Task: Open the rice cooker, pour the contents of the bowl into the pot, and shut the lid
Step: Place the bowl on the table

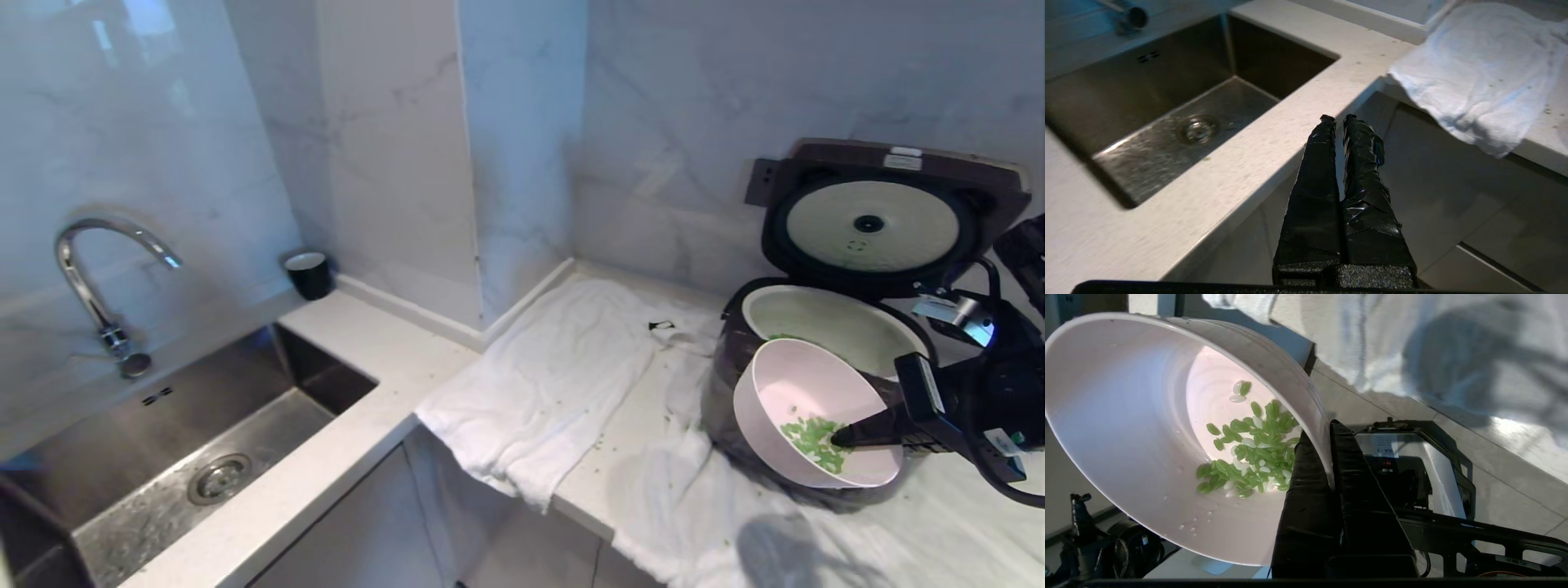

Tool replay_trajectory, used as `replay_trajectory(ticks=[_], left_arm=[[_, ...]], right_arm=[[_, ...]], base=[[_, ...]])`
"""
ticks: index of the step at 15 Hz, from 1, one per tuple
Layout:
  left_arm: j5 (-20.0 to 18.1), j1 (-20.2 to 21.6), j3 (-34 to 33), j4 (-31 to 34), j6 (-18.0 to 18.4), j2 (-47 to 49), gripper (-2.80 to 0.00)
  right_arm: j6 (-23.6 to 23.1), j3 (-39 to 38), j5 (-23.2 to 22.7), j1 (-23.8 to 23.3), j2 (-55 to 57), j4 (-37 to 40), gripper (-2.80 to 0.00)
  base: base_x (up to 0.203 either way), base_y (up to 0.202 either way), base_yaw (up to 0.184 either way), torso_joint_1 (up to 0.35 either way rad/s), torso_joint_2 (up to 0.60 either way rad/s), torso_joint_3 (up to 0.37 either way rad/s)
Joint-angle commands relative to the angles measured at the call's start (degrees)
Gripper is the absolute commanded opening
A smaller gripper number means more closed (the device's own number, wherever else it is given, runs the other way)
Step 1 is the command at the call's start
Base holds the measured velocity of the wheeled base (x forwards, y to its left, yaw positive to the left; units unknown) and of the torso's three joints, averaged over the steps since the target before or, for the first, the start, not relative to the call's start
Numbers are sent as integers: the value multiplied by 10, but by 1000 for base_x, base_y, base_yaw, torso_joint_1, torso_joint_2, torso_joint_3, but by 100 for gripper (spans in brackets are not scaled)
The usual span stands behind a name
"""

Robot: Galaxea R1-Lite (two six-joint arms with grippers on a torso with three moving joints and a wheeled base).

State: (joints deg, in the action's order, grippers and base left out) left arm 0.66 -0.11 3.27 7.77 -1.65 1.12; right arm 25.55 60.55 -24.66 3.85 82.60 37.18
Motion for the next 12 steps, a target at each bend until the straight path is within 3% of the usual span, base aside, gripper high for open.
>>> replay_trajectory(ticks=[1,5,12], left_arm=[[0,0,0,1,0,0,-280],[0,0,-1,1,-1,-3,-280],[0,0,0,1,-1,-4,-280]], right_arm=[[2,1,-1,-1,-2,2,-280],[2,-5,-1,-1,-7,2,-280],[1,-10,-2,0,-8,2,-280]], base=[[-2,-9,181,2,2,-2],[-1,-1,119,2,1,2],[13,0,0,-1,0,1]])
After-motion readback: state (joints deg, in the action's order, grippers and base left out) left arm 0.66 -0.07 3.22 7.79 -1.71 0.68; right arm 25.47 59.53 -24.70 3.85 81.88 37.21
